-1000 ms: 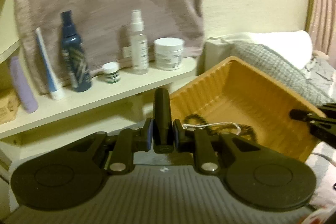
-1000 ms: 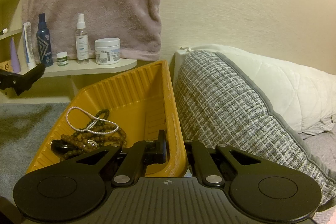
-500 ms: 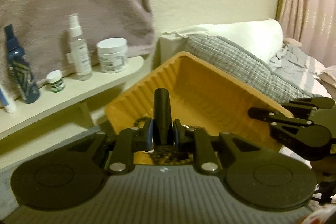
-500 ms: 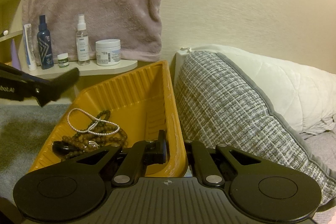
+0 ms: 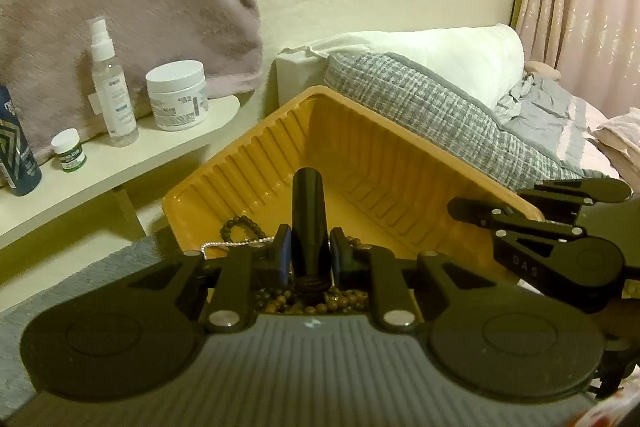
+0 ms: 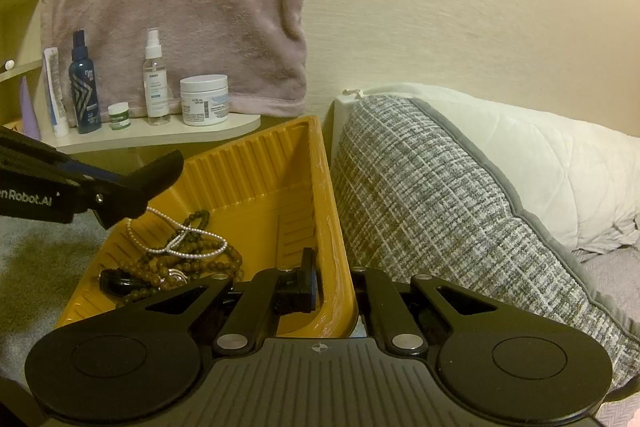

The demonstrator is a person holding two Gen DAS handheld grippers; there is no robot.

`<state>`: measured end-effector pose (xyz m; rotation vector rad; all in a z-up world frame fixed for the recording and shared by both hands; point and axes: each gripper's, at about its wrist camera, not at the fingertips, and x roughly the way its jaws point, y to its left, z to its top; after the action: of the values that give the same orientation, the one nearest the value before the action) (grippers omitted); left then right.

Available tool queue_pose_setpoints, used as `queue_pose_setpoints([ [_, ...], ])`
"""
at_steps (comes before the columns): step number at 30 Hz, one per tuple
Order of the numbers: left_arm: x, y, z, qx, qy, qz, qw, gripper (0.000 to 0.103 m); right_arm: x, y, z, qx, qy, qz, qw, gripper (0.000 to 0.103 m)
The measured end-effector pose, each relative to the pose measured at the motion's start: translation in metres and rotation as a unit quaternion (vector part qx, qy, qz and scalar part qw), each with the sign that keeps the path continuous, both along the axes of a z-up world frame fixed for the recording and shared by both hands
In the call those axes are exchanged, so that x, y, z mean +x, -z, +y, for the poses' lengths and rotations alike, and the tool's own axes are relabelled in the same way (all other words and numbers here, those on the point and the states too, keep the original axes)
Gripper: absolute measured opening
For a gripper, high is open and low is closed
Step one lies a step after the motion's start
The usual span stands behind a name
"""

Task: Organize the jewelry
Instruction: 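Lower the black case into the orange tray and open the left gripper, then set the orange tray down flat on the grey mat with the right gripper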

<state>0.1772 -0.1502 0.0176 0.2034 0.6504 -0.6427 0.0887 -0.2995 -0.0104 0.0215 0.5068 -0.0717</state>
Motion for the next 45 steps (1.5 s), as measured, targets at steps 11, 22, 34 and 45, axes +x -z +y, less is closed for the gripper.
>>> queue_pose_setpoints([
  [11,0.001,0.010,-0.007,0.001,0.007,0.012,0.9999,0.018,0.000,0.000,0.000,0.000,0.000,0.000,1.000,0.005],
  [22,0.004,0.016,-0.013,-0.005,0.005,0.018,0.9998,0.036,0.000,0.000,0.000,0.000,0.001,0.001,1.000,0.005],
  [34,-0.003,0.008,0.056,-0.023,-0.087,0.002,0.9959,0.036,0.005,0.014,-0.025,0.056,0.004,0.010,0.998,0.005],
  [45,-0.032,0.013,0.115,-0.046,-0.181,0.012,0.9823,0.052,0.010,0.042,-0.070,0.185,-0.004,0.018,0.982,0.006],
])
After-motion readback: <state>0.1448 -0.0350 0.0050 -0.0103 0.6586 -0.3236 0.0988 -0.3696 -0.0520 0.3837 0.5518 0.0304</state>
